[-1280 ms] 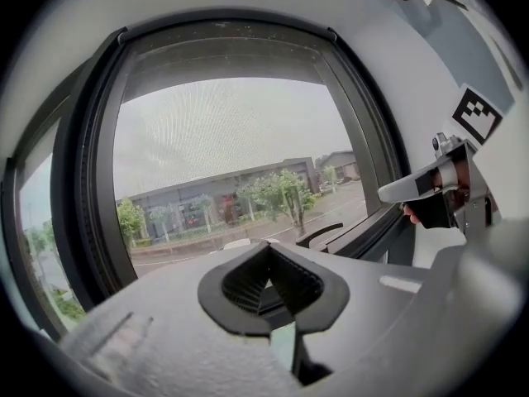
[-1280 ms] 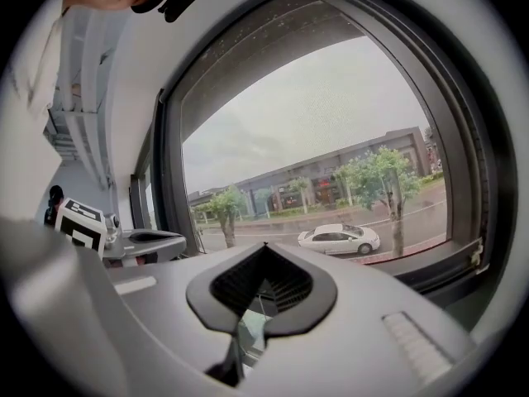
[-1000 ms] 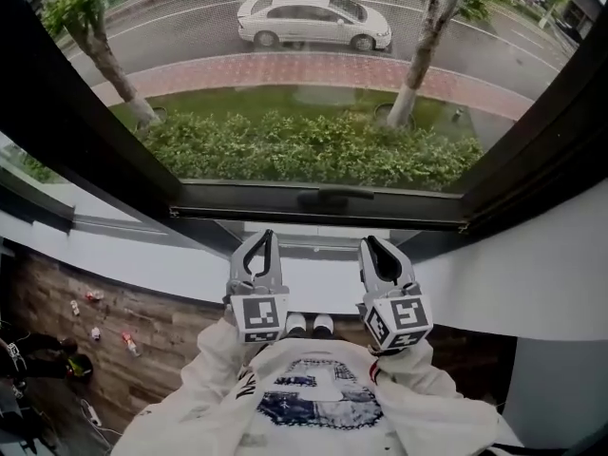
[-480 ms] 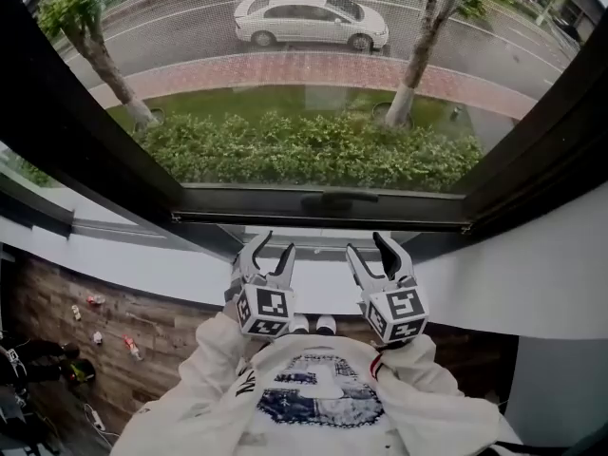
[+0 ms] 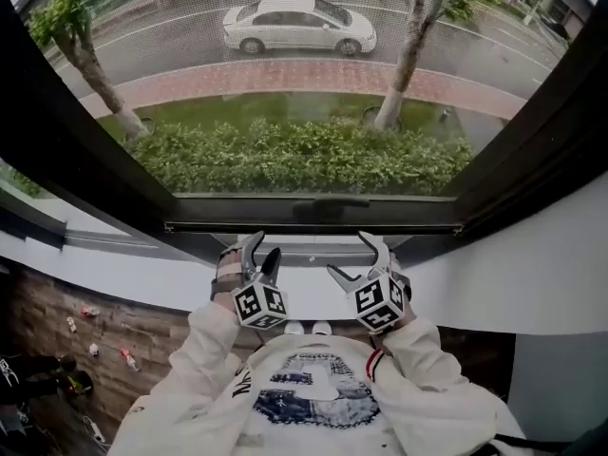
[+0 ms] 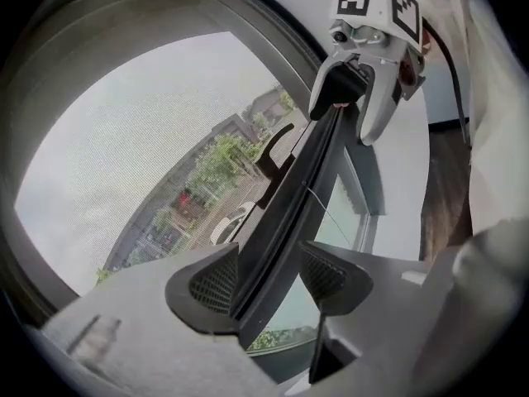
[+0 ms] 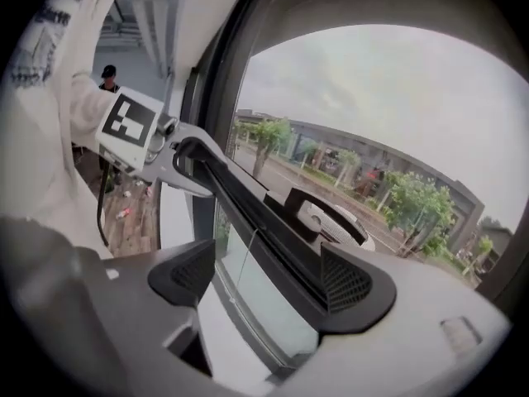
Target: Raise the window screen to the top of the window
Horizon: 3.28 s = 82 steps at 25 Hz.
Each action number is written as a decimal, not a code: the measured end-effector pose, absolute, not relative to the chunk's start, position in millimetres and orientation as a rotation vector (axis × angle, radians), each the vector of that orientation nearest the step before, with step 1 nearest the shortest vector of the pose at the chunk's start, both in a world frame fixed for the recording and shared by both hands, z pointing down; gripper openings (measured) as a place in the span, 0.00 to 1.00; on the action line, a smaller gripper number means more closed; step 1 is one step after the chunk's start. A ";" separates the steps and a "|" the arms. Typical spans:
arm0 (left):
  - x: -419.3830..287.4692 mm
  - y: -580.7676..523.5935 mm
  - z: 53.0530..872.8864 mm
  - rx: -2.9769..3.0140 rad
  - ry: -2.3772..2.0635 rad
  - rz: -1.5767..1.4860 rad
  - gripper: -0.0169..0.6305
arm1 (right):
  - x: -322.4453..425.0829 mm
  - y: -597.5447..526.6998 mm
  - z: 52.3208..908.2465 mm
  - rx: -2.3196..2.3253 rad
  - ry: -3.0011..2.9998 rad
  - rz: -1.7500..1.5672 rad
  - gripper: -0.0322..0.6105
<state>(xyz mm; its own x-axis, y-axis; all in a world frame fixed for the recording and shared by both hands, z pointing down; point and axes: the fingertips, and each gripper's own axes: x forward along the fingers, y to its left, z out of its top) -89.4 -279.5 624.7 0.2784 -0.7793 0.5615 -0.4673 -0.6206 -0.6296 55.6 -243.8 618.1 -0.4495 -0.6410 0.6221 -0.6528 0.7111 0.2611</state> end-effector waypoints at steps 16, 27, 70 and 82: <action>-102.7 -294.3 670.1 -1.969 0.876 -1.467 0.39 | 69.4 -252.3 691.7 0.690 -1.869 -0.289 0.72; -105.7 -301.1 678.3 -1.938 0.954 -1.432 0.39 | 70.6 -259.6 696.3 0.759 -1.870 -0.371 0.69; -102.7 -310.0 556.6 -1.821 1.093 -1.257 0.40 | 69.6 -280.6 547.3 1.182 -1.985 -0.490 0.53; -103.2 -316.9 503.0 -1.744 1.115 -1.170 0.40 | 70.5 -287.0 494.2 1.240 -1.972 -0.619 0.52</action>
